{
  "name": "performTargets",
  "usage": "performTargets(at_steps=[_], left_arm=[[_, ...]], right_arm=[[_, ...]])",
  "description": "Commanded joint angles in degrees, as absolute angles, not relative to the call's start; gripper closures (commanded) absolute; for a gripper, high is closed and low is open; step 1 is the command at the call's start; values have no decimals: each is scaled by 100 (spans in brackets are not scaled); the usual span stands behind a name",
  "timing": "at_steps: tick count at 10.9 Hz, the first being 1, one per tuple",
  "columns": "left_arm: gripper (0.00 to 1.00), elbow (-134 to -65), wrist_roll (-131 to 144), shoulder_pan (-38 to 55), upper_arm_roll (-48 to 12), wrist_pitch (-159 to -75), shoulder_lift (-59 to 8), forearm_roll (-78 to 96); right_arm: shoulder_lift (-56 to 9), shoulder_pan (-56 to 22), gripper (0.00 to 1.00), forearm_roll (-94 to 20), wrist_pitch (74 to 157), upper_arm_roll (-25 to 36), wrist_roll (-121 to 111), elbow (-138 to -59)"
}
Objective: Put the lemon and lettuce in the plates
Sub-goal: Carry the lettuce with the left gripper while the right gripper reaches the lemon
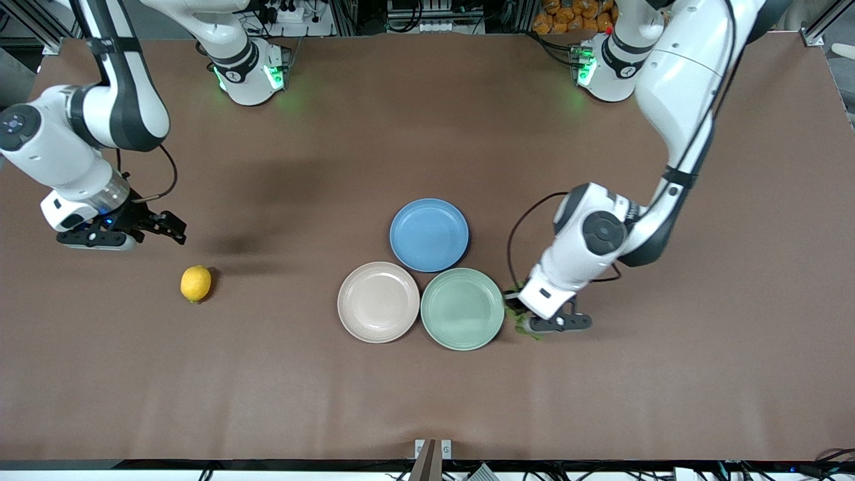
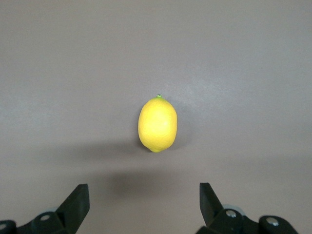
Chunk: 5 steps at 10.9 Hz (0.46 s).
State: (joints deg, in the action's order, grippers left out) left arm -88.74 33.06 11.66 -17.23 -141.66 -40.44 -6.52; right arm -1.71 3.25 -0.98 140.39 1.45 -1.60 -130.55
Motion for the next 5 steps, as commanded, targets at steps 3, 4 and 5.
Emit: performTargets(at_steps=[3,4,5], left_arm=[[100,-8833,4858,1923,-1460,-15274,-4271,-694],[96,-8824,4965,2177,-1241,-15345,-4358,-686],[84,-8824,5001,2432,-978,-15381,-4429,-686]], right_arm=[[-632,360,0,-79,14922,132,-158,-13289],[-729,360,0,-79,15037,132,-158,-13298],[-825,369,0,-88,15212,132,-150,-13298]])
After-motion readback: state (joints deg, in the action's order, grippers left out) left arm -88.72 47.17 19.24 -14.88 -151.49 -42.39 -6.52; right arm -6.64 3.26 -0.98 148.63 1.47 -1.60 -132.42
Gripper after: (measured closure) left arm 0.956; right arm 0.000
